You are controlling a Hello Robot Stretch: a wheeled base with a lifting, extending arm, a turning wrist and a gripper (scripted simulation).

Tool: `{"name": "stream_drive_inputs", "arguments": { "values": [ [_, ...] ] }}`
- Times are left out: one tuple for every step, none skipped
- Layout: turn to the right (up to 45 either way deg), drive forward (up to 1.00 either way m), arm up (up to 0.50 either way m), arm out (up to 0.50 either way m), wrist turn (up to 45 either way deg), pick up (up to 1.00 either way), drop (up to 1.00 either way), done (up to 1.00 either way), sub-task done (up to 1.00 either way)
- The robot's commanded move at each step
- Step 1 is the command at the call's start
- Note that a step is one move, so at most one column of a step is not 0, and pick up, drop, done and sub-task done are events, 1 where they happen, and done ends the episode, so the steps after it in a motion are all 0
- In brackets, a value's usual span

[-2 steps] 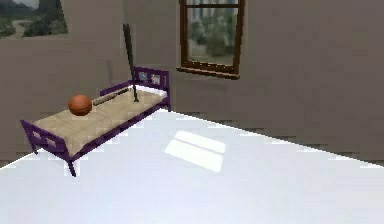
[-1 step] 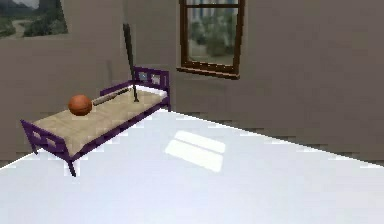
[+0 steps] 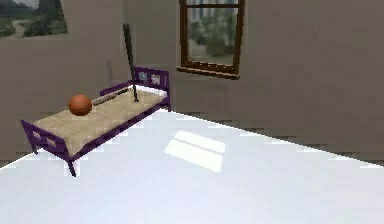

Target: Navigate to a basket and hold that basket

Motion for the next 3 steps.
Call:
{"name": "stream_drive_inputs", "arguments": {
  "values": [
    [0.0,0.00,0.00,0.00,45.0,0.00,0.00,0.00,0.00],
    [0.0,0.00,0.00,0.00,45.0,0.00,0.00,0.00,0.00],
    [0.0,0.00,0.00,0.00,45.0,0.00,0.00,0.00,0.00]
  ]
}}
